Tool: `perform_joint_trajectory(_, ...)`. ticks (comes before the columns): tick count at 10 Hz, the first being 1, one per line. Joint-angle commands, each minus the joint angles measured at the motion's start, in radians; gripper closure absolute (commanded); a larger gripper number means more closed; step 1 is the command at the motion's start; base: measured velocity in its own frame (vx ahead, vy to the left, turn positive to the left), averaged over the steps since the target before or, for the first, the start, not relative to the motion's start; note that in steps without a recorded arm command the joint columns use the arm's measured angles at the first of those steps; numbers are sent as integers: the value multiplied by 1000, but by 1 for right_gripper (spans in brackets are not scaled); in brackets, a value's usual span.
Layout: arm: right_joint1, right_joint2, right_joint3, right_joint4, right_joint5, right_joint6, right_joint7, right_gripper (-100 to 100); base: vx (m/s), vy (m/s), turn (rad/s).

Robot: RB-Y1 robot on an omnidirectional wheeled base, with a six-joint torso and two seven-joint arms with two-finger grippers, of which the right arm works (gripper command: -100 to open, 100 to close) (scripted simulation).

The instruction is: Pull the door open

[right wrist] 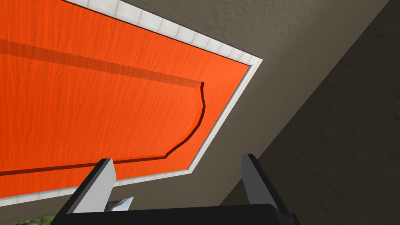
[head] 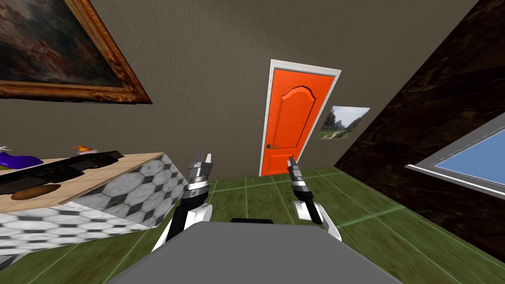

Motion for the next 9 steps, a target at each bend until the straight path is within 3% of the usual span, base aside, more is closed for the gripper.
perform_joint_trajectory(1, -24, -11, -5, 50, 3, -9, -19, -100, 78, -27, 15)
perform_joint_trajectory(6, -87, -27, -11, 185, 18, -28, -59, -100, 81, -24, 13)
perform_joint_trajectory(9, -103, -31, -12, 232, 22, -33, -69, -100, 52, -21, 8)
